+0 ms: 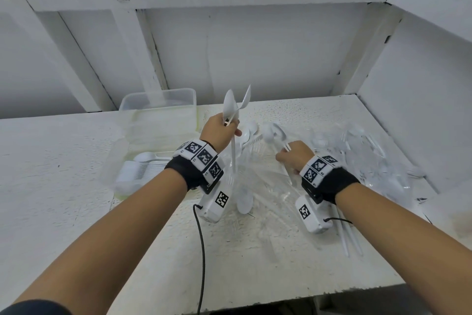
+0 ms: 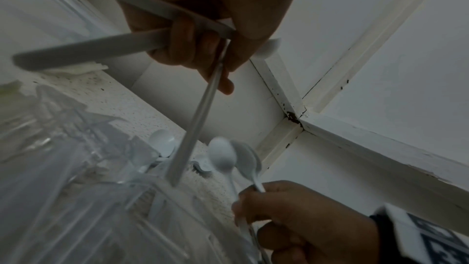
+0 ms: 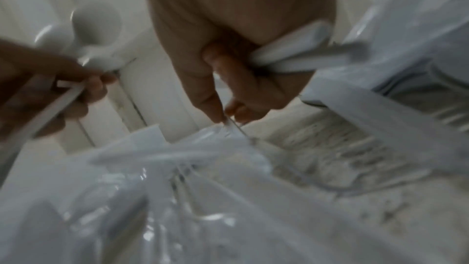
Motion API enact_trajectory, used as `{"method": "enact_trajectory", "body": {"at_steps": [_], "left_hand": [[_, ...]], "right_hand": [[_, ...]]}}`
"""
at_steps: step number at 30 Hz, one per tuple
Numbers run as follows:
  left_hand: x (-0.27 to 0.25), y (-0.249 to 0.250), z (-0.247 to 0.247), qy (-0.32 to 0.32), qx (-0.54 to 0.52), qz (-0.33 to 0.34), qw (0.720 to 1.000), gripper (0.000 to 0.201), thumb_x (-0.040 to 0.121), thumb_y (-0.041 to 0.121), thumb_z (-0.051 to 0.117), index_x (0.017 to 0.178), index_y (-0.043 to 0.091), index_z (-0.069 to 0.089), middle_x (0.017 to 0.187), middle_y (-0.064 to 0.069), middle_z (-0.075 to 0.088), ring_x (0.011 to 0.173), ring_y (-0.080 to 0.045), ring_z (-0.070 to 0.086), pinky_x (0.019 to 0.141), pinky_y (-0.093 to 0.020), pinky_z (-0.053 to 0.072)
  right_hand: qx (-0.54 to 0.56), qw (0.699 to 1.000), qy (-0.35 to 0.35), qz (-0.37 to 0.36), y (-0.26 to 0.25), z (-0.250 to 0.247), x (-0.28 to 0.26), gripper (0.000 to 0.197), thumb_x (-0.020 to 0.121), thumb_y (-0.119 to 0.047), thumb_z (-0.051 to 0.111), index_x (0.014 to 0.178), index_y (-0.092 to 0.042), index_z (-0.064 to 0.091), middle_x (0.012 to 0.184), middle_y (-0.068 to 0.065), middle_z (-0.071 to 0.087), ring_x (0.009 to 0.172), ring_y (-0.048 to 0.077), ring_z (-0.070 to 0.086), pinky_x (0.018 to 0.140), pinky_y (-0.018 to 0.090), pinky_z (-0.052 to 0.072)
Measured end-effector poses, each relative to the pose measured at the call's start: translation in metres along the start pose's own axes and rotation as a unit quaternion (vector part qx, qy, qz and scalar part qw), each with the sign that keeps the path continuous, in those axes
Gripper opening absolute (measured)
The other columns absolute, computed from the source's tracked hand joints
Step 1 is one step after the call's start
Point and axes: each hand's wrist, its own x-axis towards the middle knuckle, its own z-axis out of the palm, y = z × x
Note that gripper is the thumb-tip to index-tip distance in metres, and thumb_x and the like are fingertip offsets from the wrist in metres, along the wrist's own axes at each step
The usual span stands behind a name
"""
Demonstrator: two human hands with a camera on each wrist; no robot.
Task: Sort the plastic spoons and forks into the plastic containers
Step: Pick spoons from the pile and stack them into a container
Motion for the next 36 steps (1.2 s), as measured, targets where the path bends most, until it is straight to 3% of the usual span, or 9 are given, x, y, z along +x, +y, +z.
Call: {"method": "enact_trajectory", "body": {"at_steps": [7,10,13,17,20,24,30,34,36], "left_hand": [[-0.009,0.0,-0.008,0.015,-0.033,-0.021,0.999,0.018,0.094,0.019,0.047,0.106,0.007,0.054,0.07,0.002,0.063,0.053,-0.008,0.04,0.05,-0.023,0.031],[-0.017,0.003,-0.016,-0.004,-0.068,-0.019,0.997,0.015,0.093,0.017,0.048,0.092,0.01,0.061,0.066,0.004,0.061,0.052,-0.01,0.037,0.045,-0.018,0.031],[-0.025,0.004,-0.023,-0.03,-0.118,-0.016,0.992,0.018,0.093,0.017,0.048,0.083,0.016,0.063,0.063,0.003,0.06,0.052,-0.01,0.035,0.043,-0.018,0.029],[-0.035,0.001,-0.026,-0.034,-0.165,-0.012,0.986,0.023,0.097,0.019,0.046,0.079,0.015,0.061,0.061,0.001,0.055,0.057,-0.011,0.045,0.049,-0.019,0.036],[-0.041,-0.002,-0.028,-0.011,-0.233,-0.044,0.971,0.02,0.099,0.017,0.041,0.082,0.012,0.051,0.061,-0.002,0.049,0.057,-0.014,0.055,0.051,-0.022,0.046],[-0.048,-0.006,-0.035,0.039,-0.294,-0.08,0.952,0.017,0.097,0.014,0.04,0.081,0.013,0.047,0.056,0.001,0.035,0.035,-0.007,0.035,0.039,-0.018,0.03],[-0.06,-0.012,-0.042,0.075,-0.267,-0.061,0.959,0.022,0.09,0.029,0.059,0.082,0.009,0.054,0.056,0.001,0.041,0.037,-0.007,0.031,0.041,-0.021,0.028],[-0.064,-0.012,-0.043,0.091,-0.264,-0.08,0.957,0.023,0.087,0.031,0.063,0.082,0.01,0.057,0.079,-0.007,0.062,0.042,-0.009,0.031,0.042,-0.022,0.029],[-0.065,-0.011,-0.045,0.091,-0.276,-0.093,0.952,0.025,0.086,0.032,0.064,0.081,0.009,0.056,0.069,-0.006,0.054,0.044,-0.01,0.03,0.041,-0.022,0.026]], "right_hand": [[0.191,0.973,0.056,-0.12,-0.013,-0.008,-0.023,0.008,0.088,-0.01,0.057,0.094,-0.011,0.061,0.08,0.008,0.059,0.052,0.012,0.041,0.037,0.014,0.034],[0.198,0.959,0.109,-0.17,-0.024,-0.016,-0.035,0.01,0.091,-0.015,0.055,0.086,-0.014,0.064,0.072,-0.005,0.058,0.054,0.006,0.042,0.042,0.007,0.033],[0.216,0.945,0.133,-0.207,-0.038,-0.02,-0.05,0.022,0.093,-0.023,0.053,0.075,-0.012,0.061,0.072,0.0,0.061,0.058,0.008,0.045,0.052,0.014,0.038],[0.24,0.936,0.092,-0.239,-0.055,-0.009,-0.069,0.029,0.097,-0.025,0.047,0.069,-0.018,0.051,0.067,-0.003,0.054,0.053,-0.002,0.044,0.053,0.008,0.036],[0.271,0.935,0.028,-0.225,-0.062,0.006,-0.076,0.022,0.099,-0.024,0.042,0.078,-0.018,0.048,0.064,-0.004,0.047,0.051,0.0,0.043,0.052,0.017,0.037],[0.289,0.933,-0.002,-0.213,-0.062,0.029,-0.082,0.02,0.099,-0.023,0.039,0.082,-0.017,0.046,0.064,-0.002,0.043,0.045,0.003,0.039,0.042,0.015,0.033],[0.201,0.932,0.118,-0.277,-0.054,0.052,-0.084,0.014,0.096,-0.019,0.049,0.083,-0.019,0.056,0.072,-0.002,0.057,0.056,0.002,0.047,0.056,0.011,0.036],[0.093,0.875,0.259,-0.398,-0.056,0.061,-0.083,0.008,0.088,-0.003,0.057,0.091,-0.003,0.065,0.073,-0.007,0.052,0.066,0.005,0.041,0.065,0.006,0.036],[0.056,0.855,0.289,-0.426,-0.053,0.064,-0.083,0.018,0.087,-0.004,0.053,0.098,0.0,0.066,0.077,0.004,0.06,0.072,0.006,0.044,0.068,0.009,0.037]]}}
